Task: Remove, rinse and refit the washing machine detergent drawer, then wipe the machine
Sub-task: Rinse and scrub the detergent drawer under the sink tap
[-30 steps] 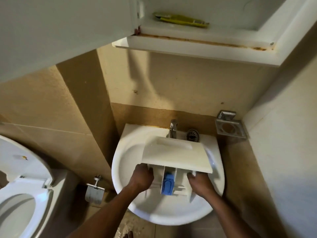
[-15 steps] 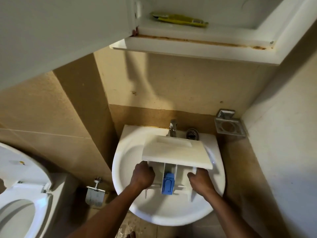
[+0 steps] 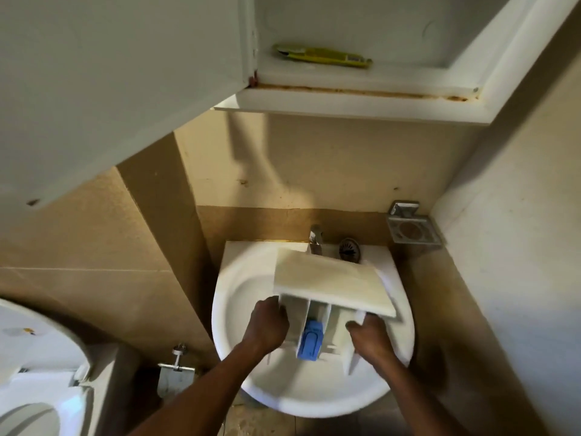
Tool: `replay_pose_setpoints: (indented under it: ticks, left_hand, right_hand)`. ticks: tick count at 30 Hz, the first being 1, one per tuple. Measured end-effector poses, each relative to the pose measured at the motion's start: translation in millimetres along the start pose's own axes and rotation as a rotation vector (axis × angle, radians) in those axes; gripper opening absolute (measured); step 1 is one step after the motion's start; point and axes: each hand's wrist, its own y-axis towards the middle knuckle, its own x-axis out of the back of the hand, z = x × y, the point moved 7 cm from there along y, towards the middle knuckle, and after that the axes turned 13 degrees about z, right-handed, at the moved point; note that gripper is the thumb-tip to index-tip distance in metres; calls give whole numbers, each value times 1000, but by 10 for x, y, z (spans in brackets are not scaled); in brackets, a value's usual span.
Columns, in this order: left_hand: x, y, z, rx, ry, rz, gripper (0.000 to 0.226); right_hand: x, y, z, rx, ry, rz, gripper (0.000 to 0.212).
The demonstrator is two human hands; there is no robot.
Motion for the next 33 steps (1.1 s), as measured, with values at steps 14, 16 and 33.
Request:
replay_pose_setpoints:
  ticks: [14,16,33]
  left_hand:
    - [259,-431,-313,-39,-293,-44,24]
    - [380,-697,-538,-193,-283,-212,26]
    - [21,-1343,-762,-156,-118,-446,36]
  right_hand:
    - [362,-788,540,88,68,-113,20]
    - [522,-1062,767,296,8,-250,18]
    - [691,-1385,442,304,6,-262,30]
